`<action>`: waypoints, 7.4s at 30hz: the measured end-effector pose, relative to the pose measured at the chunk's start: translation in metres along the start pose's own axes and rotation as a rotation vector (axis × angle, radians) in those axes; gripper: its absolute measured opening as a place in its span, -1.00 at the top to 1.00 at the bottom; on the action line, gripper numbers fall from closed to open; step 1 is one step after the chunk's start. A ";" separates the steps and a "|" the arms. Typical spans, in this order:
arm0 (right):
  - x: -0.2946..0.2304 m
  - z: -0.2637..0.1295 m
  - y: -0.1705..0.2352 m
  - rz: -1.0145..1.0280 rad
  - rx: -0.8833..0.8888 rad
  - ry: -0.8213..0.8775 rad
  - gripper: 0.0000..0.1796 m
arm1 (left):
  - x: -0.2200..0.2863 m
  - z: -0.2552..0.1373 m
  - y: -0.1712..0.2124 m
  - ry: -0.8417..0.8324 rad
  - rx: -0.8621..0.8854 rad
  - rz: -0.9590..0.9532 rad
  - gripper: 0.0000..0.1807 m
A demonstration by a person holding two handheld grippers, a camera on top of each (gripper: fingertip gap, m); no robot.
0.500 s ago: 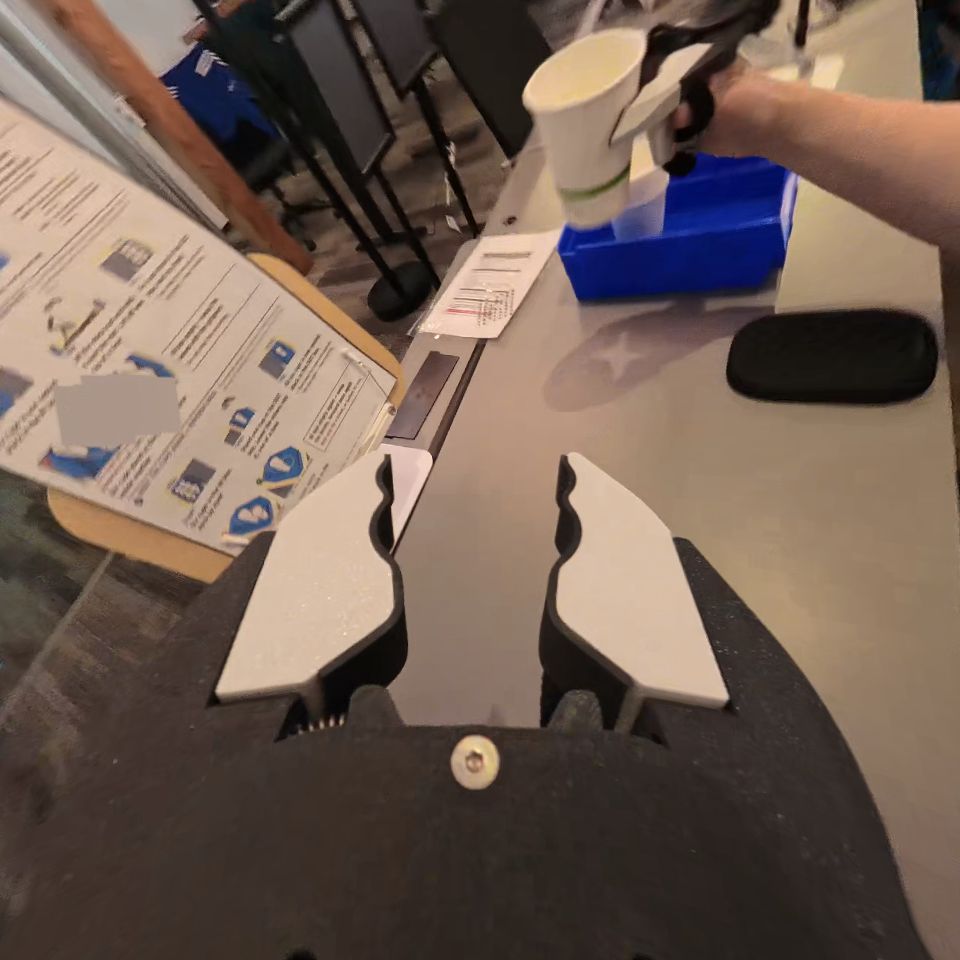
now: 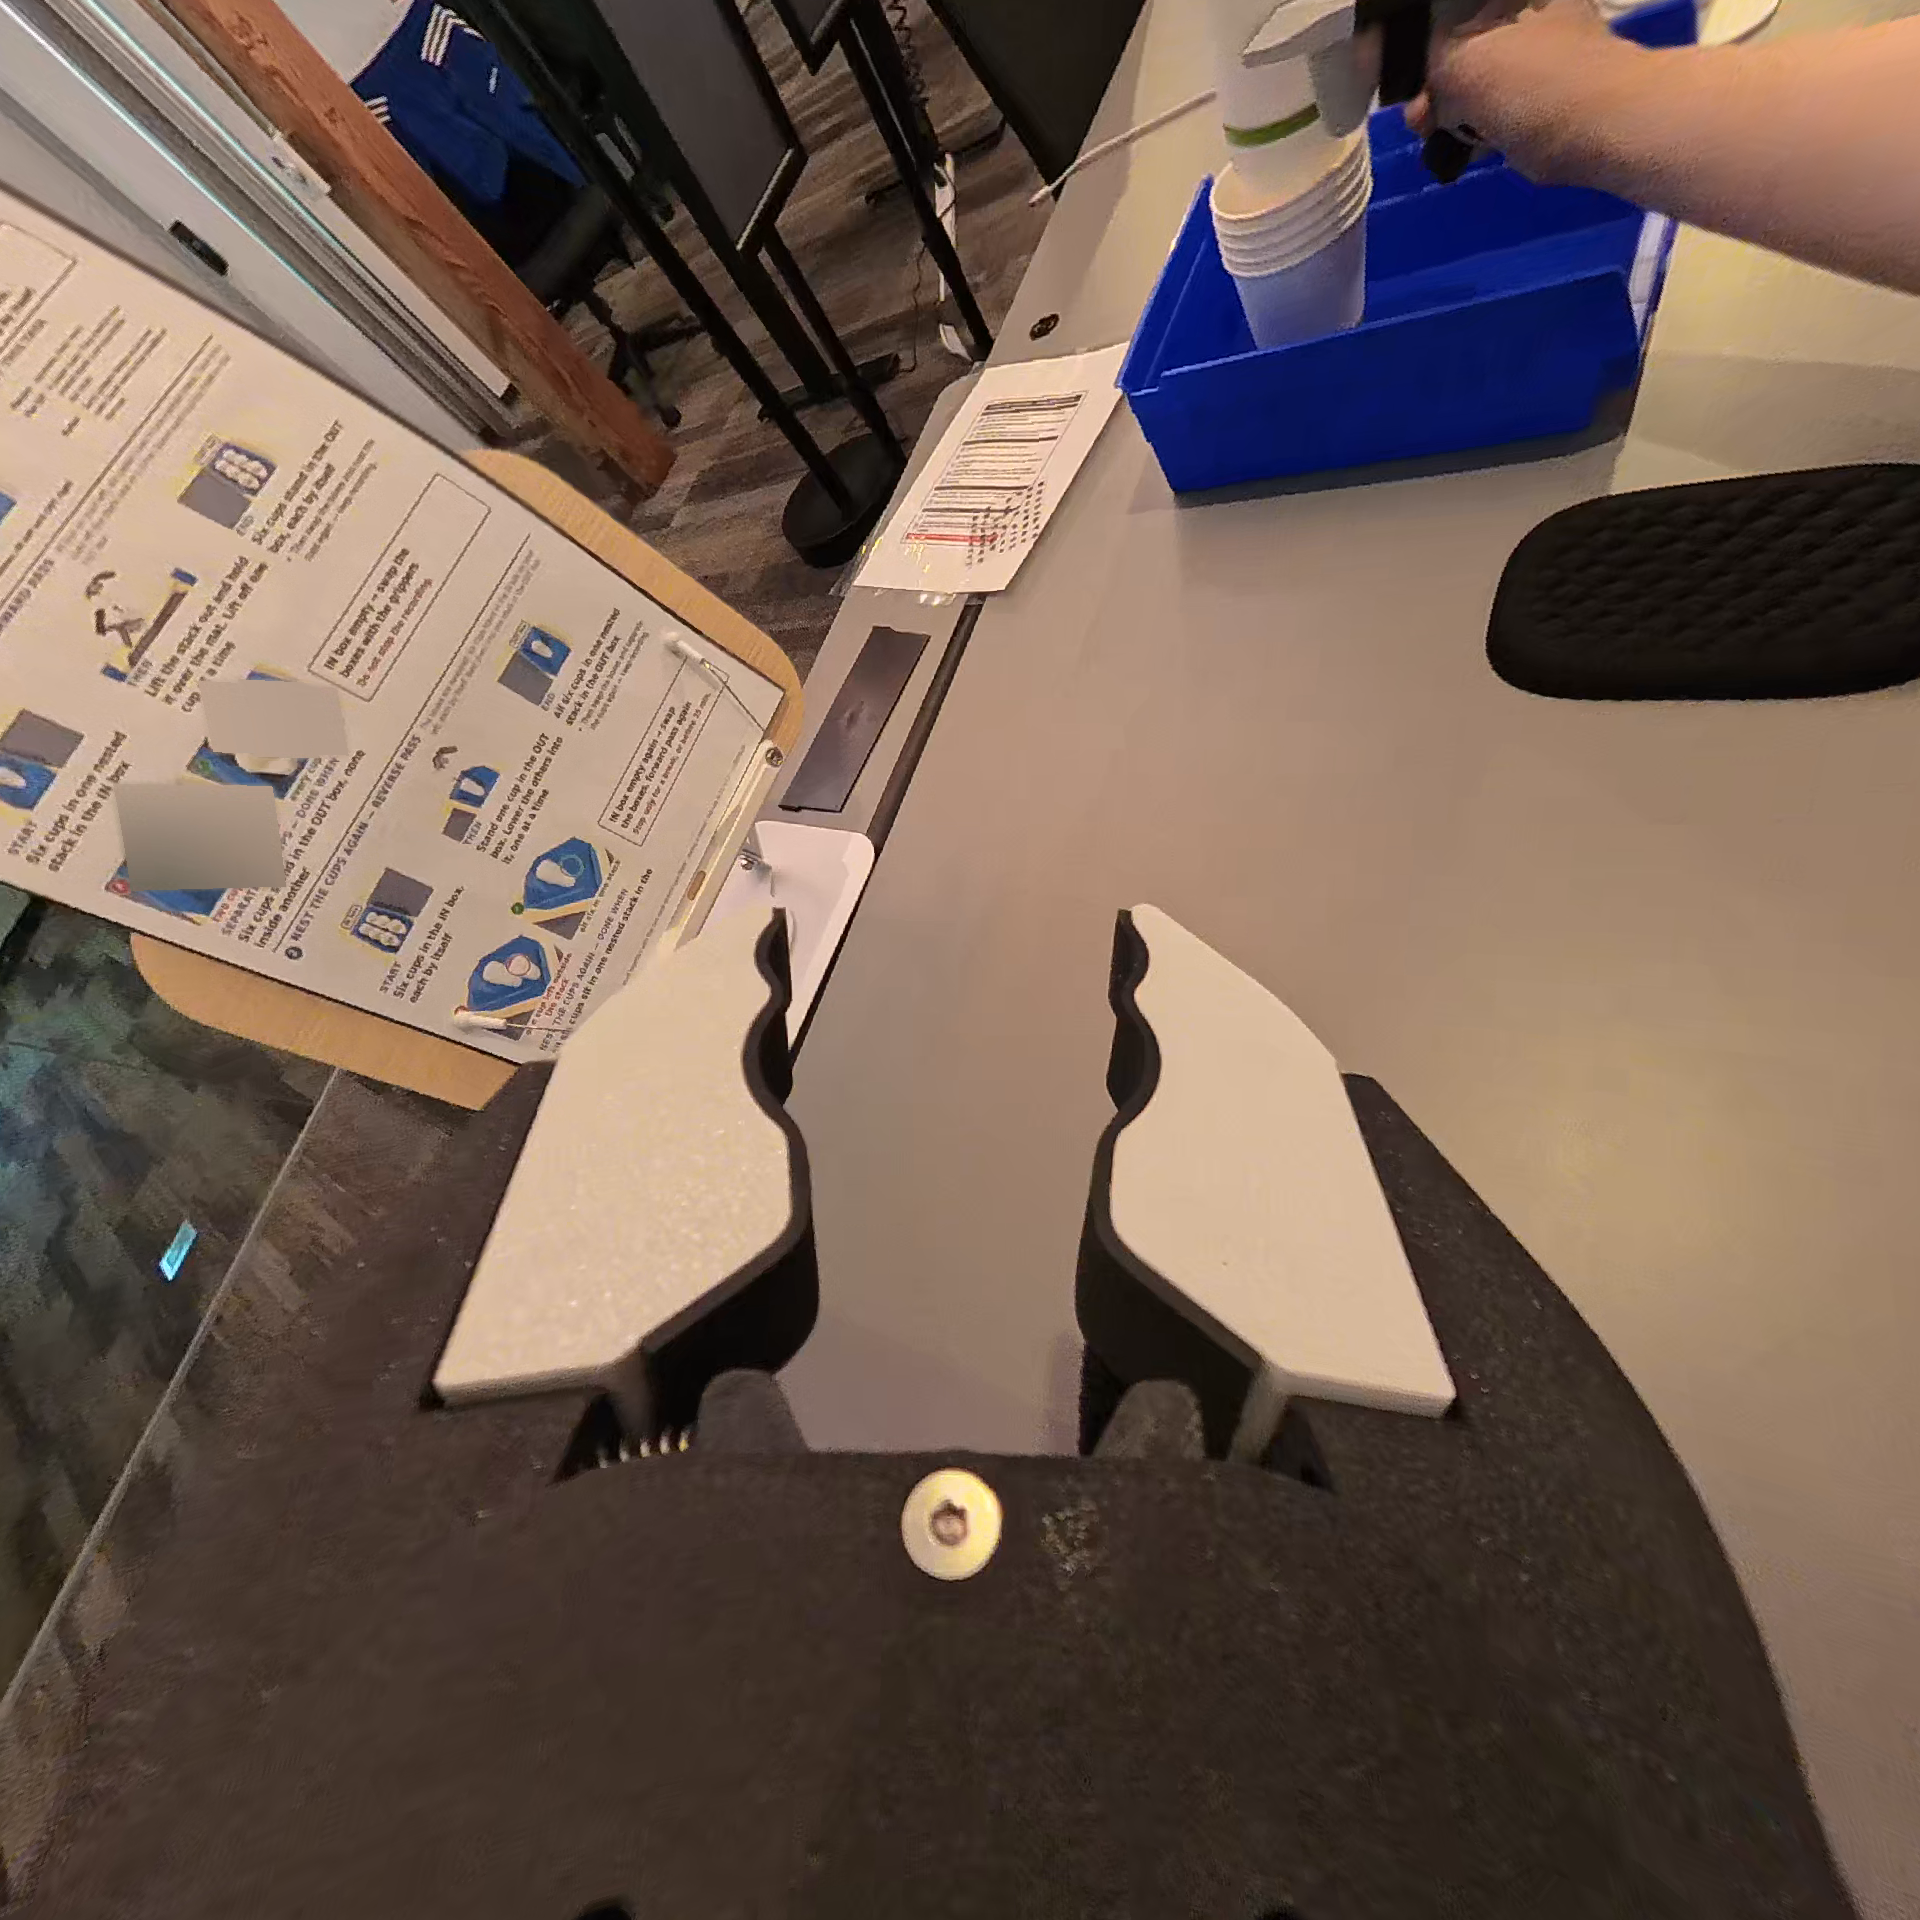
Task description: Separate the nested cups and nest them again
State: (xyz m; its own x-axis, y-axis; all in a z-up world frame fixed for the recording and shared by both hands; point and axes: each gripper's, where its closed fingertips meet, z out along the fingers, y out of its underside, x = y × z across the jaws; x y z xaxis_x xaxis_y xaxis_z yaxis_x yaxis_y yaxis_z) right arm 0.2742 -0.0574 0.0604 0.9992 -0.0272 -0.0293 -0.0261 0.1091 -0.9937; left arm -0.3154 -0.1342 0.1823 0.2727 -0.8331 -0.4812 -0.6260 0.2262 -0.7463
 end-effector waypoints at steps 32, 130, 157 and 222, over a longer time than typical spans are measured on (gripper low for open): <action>0.050 -0.095 0.023 -0.269 -0.547 0.066 0.13 | 0.011 -0.037 0.071 -0.161 -0.167 -0.180 0.31; 0.033 -0.088 0.186 0.315 -1.628 -0.012 0.95 | 0.153 0.093 0.121 -0.408 -0.093 -0.769 0.18; -0.377 0.033 -0.011 -0.077 -1.603 -0.440 0.96 | 0.114 -0.103 0.284 -0.703 -0.084 -1.043 0.24; -0.548 -0.011 0.043 -0.500 -0.813 -0.880 0.74 | -0.043 -0.199 0.507 -0.712 -0.581 -0.929 0.85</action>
State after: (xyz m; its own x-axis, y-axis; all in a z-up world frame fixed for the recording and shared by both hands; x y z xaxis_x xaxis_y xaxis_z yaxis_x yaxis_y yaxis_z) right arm -0.2753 -0.0485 0.0330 0.5819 0.8021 0.1343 0.6524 -0.3618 -0.6659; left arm -0.7896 -0.0842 -0.0838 0.9835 -0.0703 -0.1665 -0.1689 -0.6846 -0.7091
